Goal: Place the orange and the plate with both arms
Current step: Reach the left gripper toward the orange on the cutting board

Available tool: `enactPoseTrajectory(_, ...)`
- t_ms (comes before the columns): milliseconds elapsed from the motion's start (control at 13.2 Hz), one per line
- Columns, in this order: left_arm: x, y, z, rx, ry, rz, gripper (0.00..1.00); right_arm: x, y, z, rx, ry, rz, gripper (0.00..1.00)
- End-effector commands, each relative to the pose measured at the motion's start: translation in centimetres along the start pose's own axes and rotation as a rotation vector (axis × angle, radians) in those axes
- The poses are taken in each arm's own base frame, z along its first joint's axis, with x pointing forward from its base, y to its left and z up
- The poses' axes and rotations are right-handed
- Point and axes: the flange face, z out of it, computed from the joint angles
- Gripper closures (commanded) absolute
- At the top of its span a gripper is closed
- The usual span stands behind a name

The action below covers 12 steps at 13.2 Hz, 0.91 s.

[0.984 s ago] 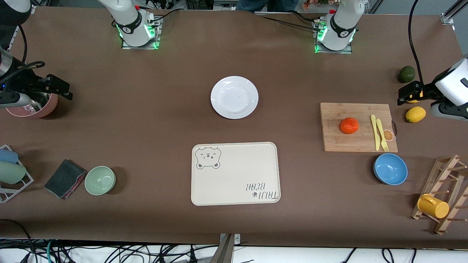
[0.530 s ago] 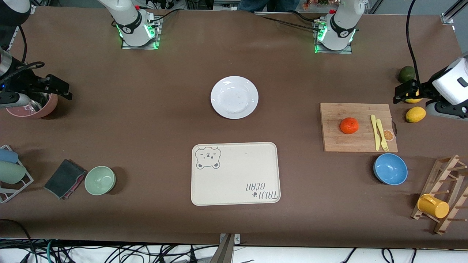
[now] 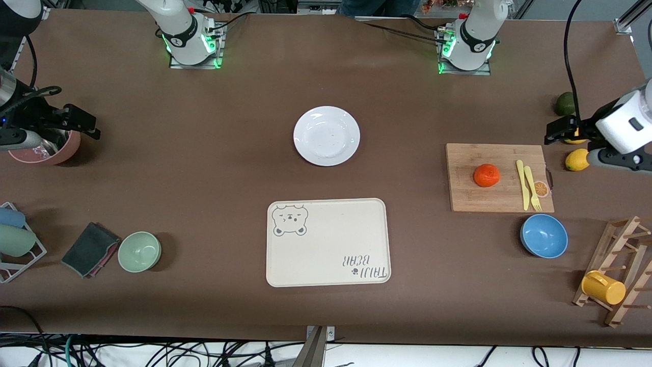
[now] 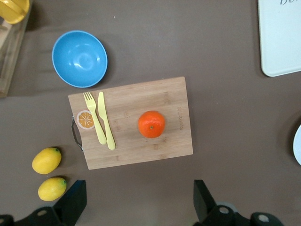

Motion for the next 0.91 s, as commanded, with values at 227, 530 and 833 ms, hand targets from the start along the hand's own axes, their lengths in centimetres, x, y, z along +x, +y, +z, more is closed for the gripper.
enactPoseTrajectory(227,3.1,-1.0,8.5,0.049,-0.119,0.039,0.00,-0.1,0.3,-0.3,0.007,-0.002,0.002,0.00)
enactPoseTrajectory(530,2.9,0.7,17.1,0.057,-0.143,0.044,0.00,-0.1,0.1,-0.3,0.007,-0.001,0.002,0.00)
enactPoseTrajectory(833,2.2,1.2,23.3,0.045,-0.133,-0.021,0.00,-0.1,0.3,-0.3,0.008,-0.004,0.003,0.00)
